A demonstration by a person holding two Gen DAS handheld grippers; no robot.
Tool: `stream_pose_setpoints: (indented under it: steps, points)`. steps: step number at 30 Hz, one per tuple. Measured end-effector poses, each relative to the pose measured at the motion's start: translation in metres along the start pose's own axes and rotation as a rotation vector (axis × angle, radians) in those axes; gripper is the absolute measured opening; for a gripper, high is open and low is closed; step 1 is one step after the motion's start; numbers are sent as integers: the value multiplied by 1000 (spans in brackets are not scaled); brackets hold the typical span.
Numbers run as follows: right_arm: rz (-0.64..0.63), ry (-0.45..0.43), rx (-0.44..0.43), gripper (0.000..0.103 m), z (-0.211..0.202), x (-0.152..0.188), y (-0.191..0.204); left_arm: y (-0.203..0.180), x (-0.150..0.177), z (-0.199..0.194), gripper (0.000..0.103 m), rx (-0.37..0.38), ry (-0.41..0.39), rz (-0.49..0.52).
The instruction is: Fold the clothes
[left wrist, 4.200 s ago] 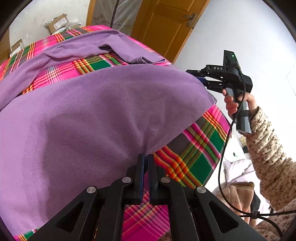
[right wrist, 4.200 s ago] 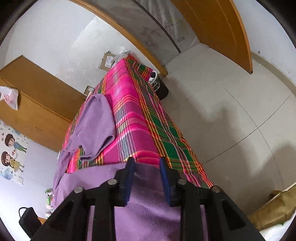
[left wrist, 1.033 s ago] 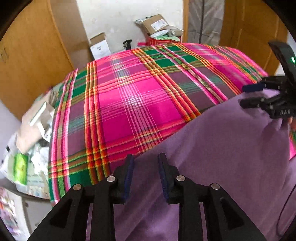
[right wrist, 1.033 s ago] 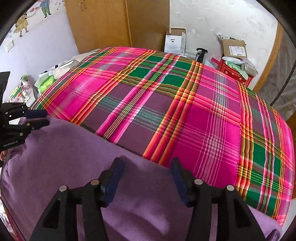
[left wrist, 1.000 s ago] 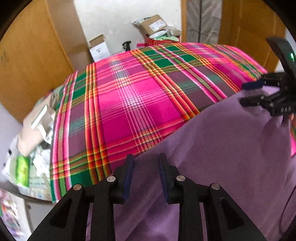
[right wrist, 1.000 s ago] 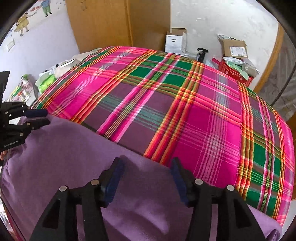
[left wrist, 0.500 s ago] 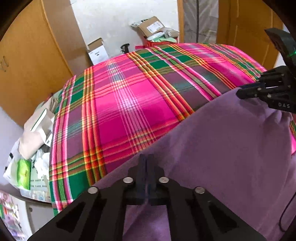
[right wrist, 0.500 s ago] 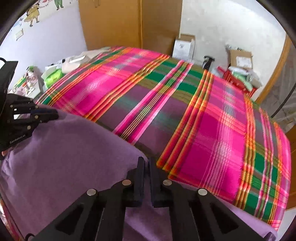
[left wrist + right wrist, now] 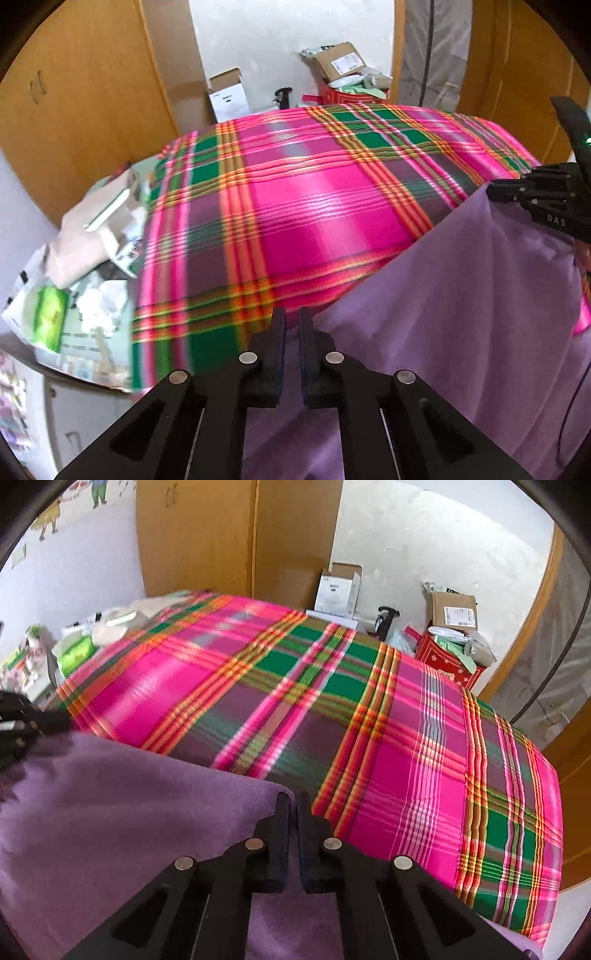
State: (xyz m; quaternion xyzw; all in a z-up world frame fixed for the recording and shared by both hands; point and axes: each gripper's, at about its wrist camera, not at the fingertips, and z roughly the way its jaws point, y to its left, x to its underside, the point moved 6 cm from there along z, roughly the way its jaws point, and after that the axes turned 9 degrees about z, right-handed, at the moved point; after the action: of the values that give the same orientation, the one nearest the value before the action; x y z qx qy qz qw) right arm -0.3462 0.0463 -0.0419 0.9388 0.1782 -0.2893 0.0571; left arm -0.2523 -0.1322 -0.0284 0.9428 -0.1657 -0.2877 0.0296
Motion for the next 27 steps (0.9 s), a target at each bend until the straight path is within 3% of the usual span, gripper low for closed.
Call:
stream_pose_setpoints:
  steps: [5,7,8,16,20,21,24,27]
  points:
    - [34,19,-17,5,6,4,-5,19,19,-11,12,11,14,-2]
    - [37,23,-17,5,7,4,-5,21,24,-14,26,26,10,6]
    - [41,24,-17,5,7,4,-5,21,26,-15,28,37,7,12]
    - [53,32,-14,8,7,8,-1,13,29,-6,32,-42,17,71]
    - [53,33,-11,8,6,9,0,9,29,-6,23,-43,12,90]
    - [54,32,-10,8,6,9,1,8,29,-6,14,-29,10,88]
    - [50,21,-2,4,4,8,1,2,29,-7,2,-25,7,117]
    - [49,-8,5,3,-1,4,1,1,28,-7,1,-53,6,121]
